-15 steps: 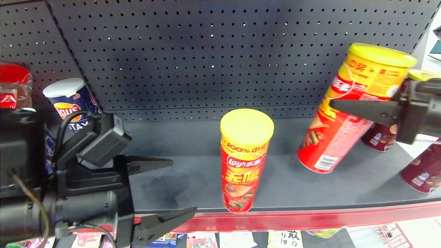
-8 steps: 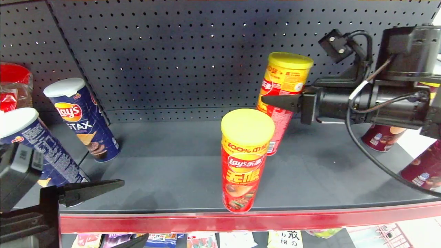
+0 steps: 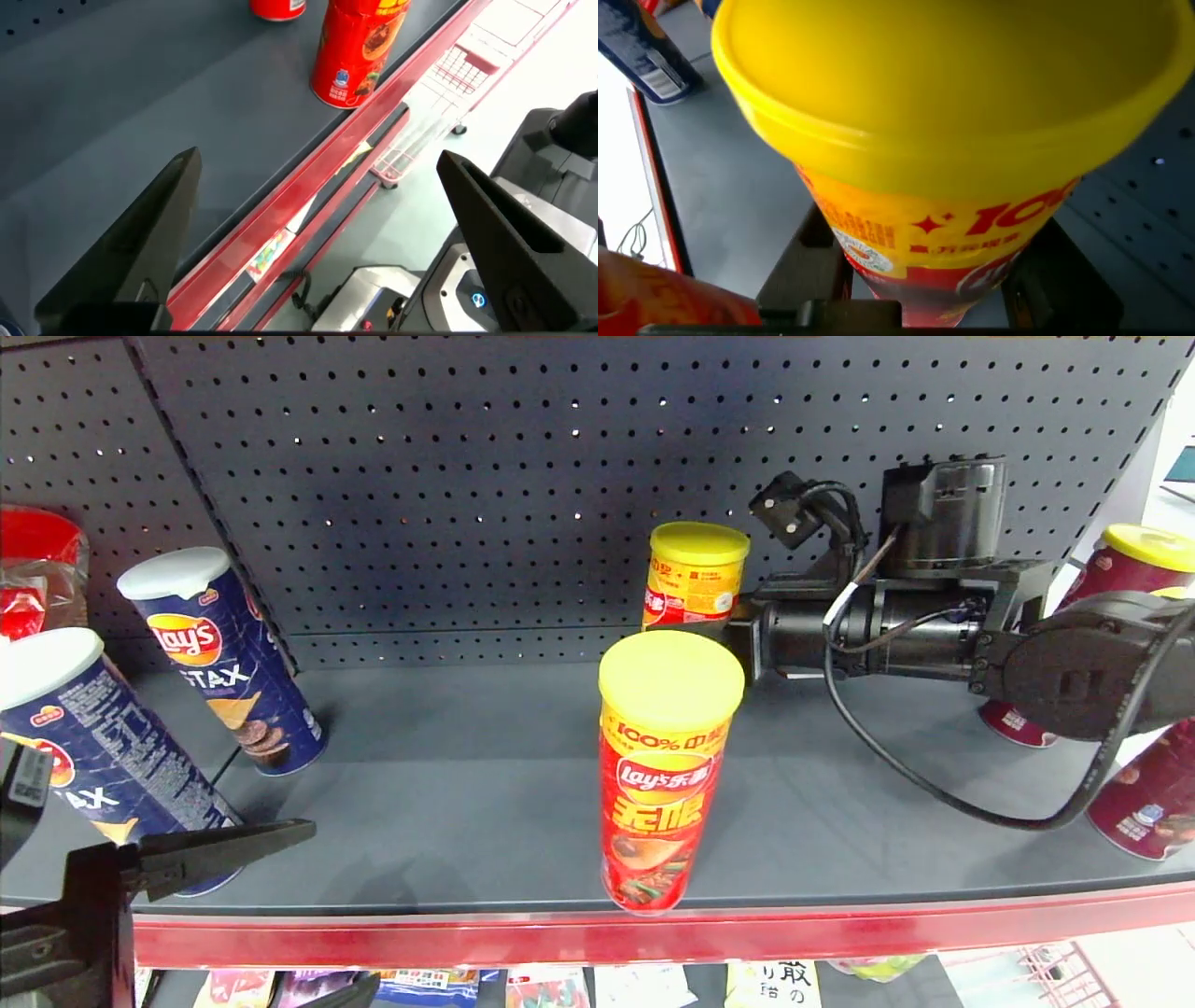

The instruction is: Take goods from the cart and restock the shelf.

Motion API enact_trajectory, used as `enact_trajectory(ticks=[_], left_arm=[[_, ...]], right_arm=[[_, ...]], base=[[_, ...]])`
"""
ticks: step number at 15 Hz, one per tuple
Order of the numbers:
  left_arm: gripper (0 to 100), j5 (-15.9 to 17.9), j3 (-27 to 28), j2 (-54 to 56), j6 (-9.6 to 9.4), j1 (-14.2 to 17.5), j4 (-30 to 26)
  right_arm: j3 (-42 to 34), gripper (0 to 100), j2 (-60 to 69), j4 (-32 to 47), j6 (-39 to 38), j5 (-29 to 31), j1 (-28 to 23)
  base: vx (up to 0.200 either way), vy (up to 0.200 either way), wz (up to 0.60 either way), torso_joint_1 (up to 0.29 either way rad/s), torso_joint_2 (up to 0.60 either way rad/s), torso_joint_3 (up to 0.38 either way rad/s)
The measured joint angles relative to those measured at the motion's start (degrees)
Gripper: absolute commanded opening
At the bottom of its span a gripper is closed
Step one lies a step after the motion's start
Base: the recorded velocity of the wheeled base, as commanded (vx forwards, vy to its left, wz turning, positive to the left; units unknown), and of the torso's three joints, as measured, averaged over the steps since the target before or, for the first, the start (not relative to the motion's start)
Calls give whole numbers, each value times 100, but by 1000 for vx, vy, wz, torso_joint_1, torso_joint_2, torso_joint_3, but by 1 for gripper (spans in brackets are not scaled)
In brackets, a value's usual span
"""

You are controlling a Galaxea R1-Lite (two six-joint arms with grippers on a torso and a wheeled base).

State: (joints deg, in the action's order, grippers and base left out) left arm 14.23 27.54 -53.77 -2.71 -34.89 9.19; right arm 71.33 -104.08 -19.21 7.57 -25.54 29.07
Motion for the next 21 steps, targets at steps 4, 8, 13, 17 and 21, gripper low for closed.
enact_trajectory(ticks=[4,8,13,17,21], left_arm=[[100,0,-1,9,9,0,-9],[100,9,-6,2,9,0,-9],[100,11,-6,-27,13,0,-9],[100,2,-10,-173,15,0,-2],[100,0,-17,-463,13,6,0]], right_arm=[[15,0,-118,-18,0,-2,5],[-46,100,-118,6,1,6,0],[-463,100,243,11,-40,52,-46],[-1370,100,955,24,-51,307,-132],[-2542,100,2065,66,-54,639,-269]], base=[[0,0,0,0,0,0],[0,0,0,0,0,0],[0,0,0,0,0,0],[0,0,0,0,0,0],[0,0,0,0,0,0]])
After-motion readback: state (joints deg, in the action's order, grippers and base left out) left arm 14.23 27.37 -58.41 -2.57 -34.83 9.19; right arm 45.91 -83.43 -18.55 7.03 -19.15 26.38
